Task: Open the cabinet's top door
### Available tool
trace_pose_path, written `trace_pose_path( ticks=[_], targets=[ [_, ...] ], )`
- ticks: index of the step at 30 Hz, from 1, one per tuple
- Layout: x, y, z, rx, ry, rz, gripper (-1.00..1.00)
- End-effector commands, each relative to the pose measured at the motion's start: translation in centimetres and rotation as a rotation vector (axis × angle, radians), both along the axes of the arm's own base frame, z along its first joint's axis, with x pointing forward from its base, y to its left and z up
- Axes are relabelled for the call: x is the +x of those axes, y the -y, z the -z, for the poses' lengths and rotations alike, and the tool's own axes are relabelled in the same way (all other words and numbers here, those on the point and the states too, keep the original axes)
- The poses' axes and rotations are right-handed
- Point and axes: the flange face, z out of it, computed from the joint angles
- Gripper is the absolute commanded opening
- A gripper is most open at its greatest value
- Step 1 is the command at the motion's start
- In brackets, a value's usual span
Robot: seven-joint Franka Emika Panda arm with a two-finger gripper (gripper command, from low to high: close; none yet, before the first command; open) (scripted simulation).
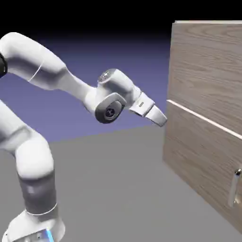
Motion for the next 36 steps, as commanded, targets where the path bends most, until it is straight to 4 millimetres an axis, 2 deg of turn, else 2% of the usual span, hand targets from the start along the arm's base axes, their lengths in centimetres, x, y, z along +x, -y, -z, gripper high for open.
trace_pose_path(
  ticks=[1, 11, 20, 28, 36],
  targets=[
    [0.1, -0.2, -1.0, 0.0, 0.024, -0.006, 0.0],
    [0.3, -0.8, -10.3, 0.014, 0.259, -0.057, 0.0],
    [-0.4, 0.8, -16.5, 0.04, 0.447, -0.082, 0.0],
    [-0.7, 3.8, -19.9, 0.066, 0.585, -0.088, 0.0],
    [0.0, 8.1, -21.0, 0.089, 0.687, -0.08, 0.0]
  ],
)
